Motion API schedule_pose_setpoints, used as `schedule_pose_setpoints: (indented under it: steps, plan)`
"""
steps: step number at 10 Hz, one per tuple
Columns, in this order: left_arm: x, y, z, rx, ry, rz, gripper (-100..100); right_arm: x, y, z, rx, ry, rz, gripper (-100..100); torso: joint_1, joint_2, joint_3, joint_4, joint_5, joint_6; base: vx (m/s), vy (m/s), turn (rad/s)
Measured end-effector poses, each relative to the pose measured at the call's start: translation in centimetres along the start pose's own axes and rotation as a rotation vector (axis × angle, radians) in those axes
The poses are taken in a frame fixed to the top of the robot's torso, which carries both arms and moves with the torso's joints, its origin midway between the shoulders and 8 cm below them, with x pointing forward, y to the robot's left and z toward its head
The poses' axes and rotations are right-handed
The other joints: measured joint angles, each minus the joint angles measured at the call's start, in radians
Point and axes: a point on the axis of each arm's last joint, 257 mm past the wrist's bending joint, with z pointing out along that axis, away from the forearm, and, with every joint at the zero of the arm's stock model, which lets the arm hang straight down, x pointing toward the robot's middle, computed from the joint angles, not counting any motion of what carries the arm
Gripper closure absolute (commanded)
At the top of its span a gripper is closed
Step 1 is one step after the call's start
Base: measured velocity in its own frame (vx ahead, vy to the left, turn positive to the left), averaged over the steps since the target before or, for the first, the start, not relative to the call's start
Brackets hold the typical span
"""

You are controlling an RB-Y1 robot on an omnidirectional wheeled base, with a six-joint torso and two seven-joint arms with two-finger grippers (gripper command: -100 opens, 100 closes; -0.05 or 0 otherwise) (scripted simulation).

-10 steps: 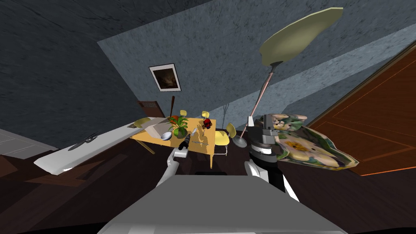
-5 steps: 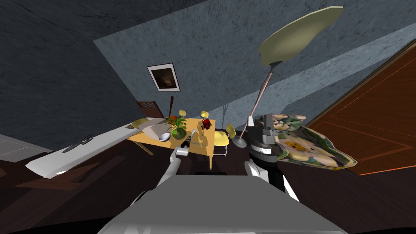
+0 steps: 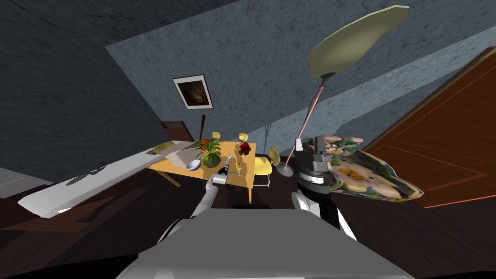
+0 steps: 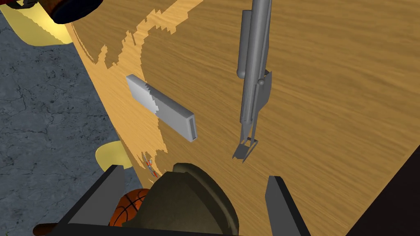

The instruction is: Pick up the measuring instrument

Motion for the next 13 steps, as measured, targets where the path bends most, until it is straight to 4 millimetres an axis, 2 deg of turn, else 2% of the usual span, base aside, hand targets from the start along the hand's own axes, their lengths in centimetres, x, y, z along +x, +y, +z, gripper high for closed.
schedule_pose_setpoints:
  steps: [4,7,9,10,11,13]
  plan:
    - [1.1,1.9,1.0,-0.096,0.020,0.004,-100,0.0,0.0,0.0,0.000,0.000,0.000,0,0.000,0.000,0.000,0.000,0.000,0.000,0.023,-0.017,-0.015]
    - [3.3,3.7,1.2,-0.188,0.052,0.005,-100,0.0,0.0,0.0,0.000,0.000,0.000,0,0.000,0.000,0.000,0.000,0.000,0.000,0.033,-0.019,-0.013]
    - [6.2,4.7,1.2,-0.235,0.088,0.002,-100,0.0,0.0,0.0,0.000,0.000,0.000,0,0.000,0.000,0.000,0.000,0.000,0.000,0.018,-0.011,-0.012]
    - [6.4,4.7,1.2,-0.239,0.090,0.001,0,0.0,0.0,0.0,0.000,0.000,0.000,0,0.001,0.001,0.001,0.000,0.000,0.000,0.000,0.000,0.000]
    - [6.4,4.7,1.2,-0.238,0.090,0.001,-100,0.0,0.0,0.0,0.000,0.000,0.000,0,0.001,0.002,0.001,0.000,0.000,0.000,0.043,-0.001,-0.002]
    - [6.4,6.0,1.3,-0.241,0.091,0.001,-100,0.0,0.0,0.0,0.000,0.000,0.000,0,0.001,-0.001,-0.001,0.000,0.000,0.000,0.041,-0.008,0.008]
